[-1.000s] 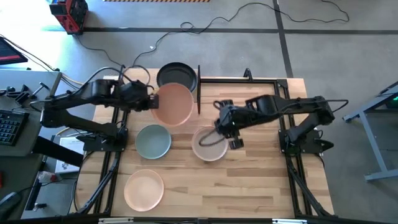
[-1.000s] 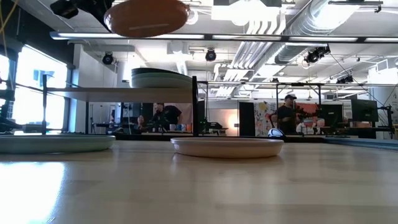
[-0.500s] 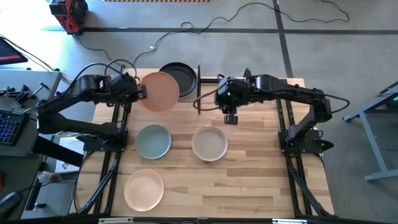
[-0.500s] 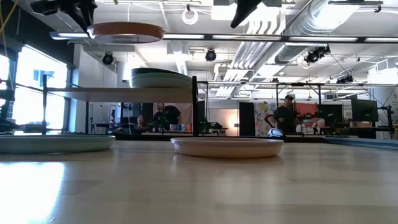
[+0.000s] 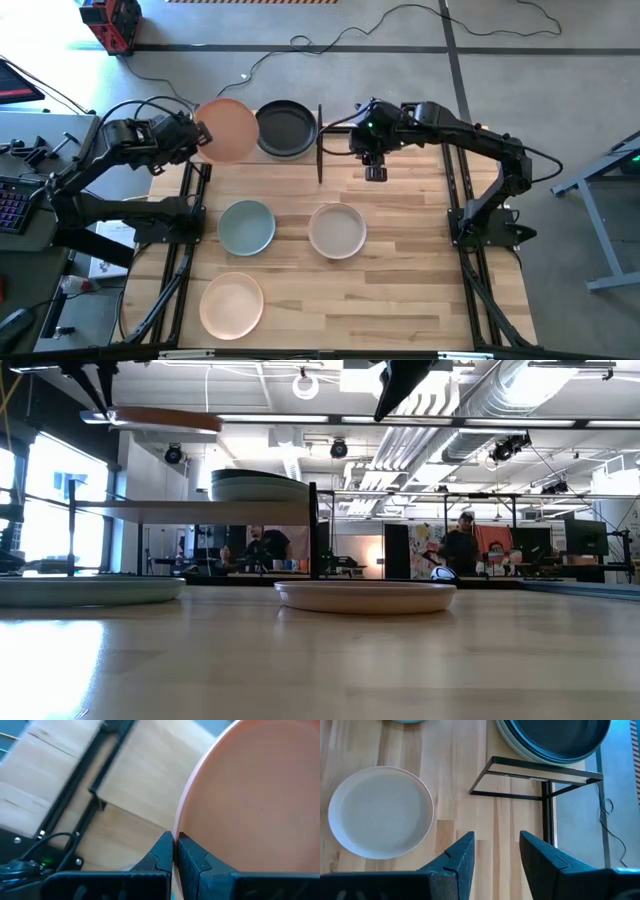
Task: Place and stack plates onto a shelf
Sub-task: Put the orange plate on the shelf
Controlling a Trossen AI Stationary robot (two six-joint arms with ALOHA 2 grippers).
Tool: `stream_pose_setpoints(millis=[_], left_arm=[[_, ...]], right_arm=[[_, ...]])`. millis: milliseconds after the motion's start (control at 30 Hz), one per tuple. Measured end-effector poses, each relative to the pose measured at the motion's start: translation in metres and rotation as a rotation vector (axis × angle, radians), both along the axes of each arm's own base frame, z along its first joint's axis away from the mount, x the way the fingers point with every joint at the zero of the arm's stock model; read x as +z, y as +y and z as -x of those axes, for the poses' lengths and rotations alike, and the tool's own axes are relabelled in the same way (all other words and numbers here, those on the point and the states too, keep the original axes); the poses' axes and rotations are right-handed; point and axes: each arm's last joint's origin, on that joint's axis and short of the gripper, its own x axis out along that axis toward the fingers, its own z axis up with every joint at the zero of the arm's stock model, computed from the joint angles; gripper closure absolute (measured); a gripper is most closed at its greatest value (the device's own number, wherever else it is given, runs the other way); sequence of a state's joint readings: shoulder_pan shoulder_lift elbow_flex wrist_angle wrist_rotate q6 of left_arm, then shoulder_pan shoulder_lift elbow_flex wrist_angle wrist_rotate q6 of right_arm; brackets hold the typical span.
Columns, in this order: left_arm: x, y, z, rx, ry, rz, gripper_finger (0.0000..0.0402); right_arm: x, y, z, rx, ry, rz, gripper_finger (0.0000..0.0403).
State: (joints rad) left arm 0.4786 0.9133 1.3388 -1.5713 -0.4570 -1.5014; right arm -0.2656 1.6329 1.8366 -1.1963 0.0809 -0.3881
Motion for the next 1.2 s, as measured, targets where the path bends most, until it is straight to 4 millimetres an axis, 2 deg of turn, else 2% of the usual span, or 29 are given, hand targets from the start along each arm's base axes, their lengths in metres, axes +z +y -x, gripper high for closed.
stream_pose_setpoints(millis=[233, 400, 700, 1200], left_arm=[[0.0, 0.012, 0.006, 0.157, 0.044, -0.058, 0.0401], [-0.003, 0.025, 0.001, 0.226, 0.097, -0.046, 0.0401], [-0.021, 0.061, -0.021, 0.246, 0.255, 0.068, 0.0401], [-0.041, 0.094, -0.029, 0.206, 0.335, 0.257, 0.0401]], right_arm=[[0.0, -0.011, 0.003, 0.033, 0.003, 0.008, 0.0268], [0.0, -0.018, 0.005, 0.009, 0.003, 0.008, 0.0268], [-0.001, -0.026, 0.01, 0.002, 0.012, -0.047, 0.0268], [-0.004, -0.025, 0.015, 0.012, 0.055, -0.099, 0.0268]])
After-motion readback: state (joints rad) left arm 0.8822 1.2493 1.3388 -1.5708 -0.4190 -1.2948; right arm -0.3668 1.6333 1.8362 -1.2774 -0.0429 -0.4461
